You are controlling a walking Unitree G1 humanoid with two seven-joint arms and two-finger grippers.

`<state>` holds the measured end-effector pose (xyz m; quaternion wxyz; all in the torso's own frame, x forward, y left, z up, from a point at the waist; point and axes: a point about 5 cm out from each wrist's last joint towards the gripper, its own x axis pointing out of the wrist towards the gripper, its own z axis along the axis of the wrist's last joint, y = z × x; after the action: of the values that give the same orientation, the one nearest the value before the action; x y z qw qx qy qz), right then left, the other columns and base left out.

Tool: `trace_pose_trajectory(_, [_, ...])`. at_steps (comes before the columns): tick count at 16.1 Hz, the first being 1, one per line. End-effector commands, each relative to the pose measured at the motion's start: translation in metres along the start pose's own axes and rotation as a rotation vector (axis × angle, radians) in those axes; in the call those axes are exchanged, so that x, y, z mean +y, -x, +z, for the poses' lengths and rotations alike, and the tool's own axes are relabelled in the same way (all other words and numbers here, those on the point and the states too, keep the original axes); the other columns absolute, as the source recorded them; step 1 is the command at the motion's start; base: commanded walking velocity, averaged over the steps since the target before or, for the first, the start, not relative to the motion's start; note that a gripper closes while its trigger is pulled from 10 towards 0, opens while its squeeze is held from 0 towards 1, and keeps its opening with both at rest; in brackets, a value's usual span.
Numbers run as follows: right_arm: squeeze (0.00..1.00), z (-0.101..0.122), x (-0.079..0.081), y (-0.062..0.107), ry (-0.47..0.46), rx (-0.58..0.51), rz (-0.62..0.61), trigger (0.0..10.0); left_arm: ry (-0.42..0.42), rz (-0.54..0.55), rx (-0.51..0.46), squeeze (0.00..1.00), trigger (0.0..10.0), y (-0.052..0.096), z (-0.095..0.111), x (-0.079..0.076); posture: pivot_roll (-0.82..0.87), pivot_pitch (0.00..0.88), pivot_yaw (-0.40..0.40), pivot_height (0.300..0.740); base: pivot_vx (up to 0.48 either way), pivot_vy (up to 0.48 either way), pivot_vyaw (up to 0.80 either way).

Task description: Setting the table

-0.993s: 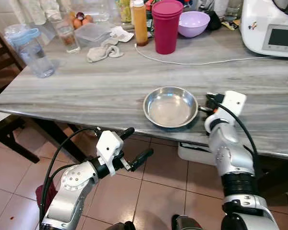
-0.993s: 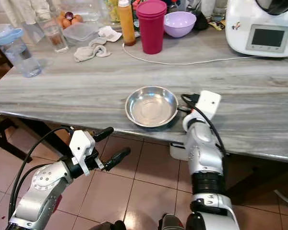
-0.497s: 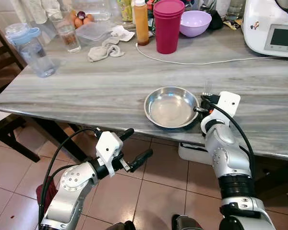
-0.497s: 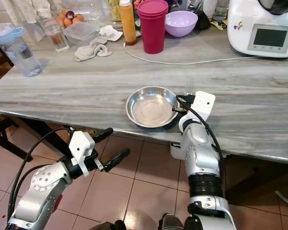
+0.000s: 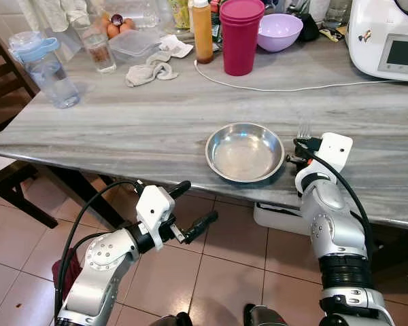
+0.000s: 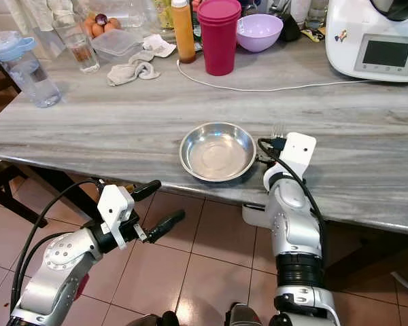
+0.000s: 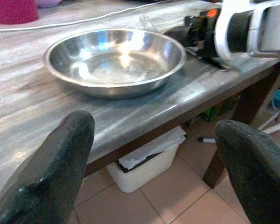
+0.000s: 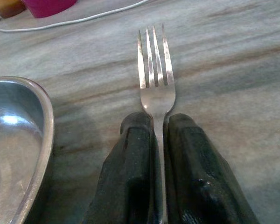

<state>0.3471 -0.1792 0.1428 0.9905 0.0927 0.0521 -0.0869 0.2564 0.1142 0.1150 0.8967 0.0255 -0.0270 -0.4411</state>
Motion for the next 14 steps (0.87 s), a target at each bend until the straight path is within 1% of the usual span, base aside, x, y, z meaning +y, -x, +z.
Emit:
trace_pose_trajectory(1, [1.0,-0.02,-0.006,0.004,-0.002,0.091,-0.024,10.0,-0.002,-0.024,0.009,0.0,10.0,0.002,0.001,-0.002,-0.19,0.188,0.108,0.74,0.0,0.0,0.0])
trace_pose_trajectory(3, [1.0,-0.019,-0.007,0.004,-0.001,0.088,-0.025,10.0,-0.002,-0.028,0.007,0.0,10.0,0.001,0.001,-0.002,-0.19,0.188,0.109,0.74,0.0,0.0,0.0])
trace_pose_trajectory(5, [1.0,-0.011,-0.009,0.005,0.016,0.043,-0.033,10.0,-0.002,-0.023,0.004,0.0,10.0,0.0,0.002,-0.002,-0.19,0.185,0.107,0.74,0.0,0.0,0.0])
trace_pose_trajectory(8, [1.0,0.007,-0.008,0.009,0.023,-0.063,-0.027,10.0,-0.005,0.023,-0.012,0.0,10.0,-0.001,0.003,0.006,-0.19,0.175,0.104,0.74,0.0,0.0,0.0])
trace_pose_trajectory(9, [1.0,0.017,-0.007,0.011,0.003,-0.123,-0.017,10.0,-0.002,0.042,-0.023,0.0,10.0,-0.002,0.004,0.01,-0.19,0.172,0.104,0.74,0.0,0.0,0.0])
trace_pose_trajectory(10, [1.0,0.022,-0.007,0.012,-0.019,-0.158,-0.007,10.0,-0.005,0.047,-0.026,0.0,10.0,-0.003,0.005,0.011,-0.19,0.168,0.102,0.74,0.0,0.0,0.0])
trace_pose_trajectory(12, [1.0,0.033,-0.006,0.015,-0.036,-0.231,0.008,10.0,-0.009,0.054,-0.033,0.0,10.0,-0.004,0.007,0.013,-0.19,0.158,0.101,0.74,0.0,0.0,0.0])
trace_pose_trajectory(13, [1.0,0.04,-0.004,0.016,-0.016,-0.272,0.017,10.0,-0.008,0.059,-0.038,0.0,10.0,-0.005,0.009,0.014,-0.19,0.158,0.101,0.74,0.0,0.0,0.0])
trace_pose_trajectory(14, [1.0,0.051,0.0,0.02,0.024,-0.34,0.033,10.0,-0.006,0.067,-0.048,0.0,10.0,-0.007,0.011,0.015,-0.19,0.155,0.101,0.74,0.0,0.0,0.0])
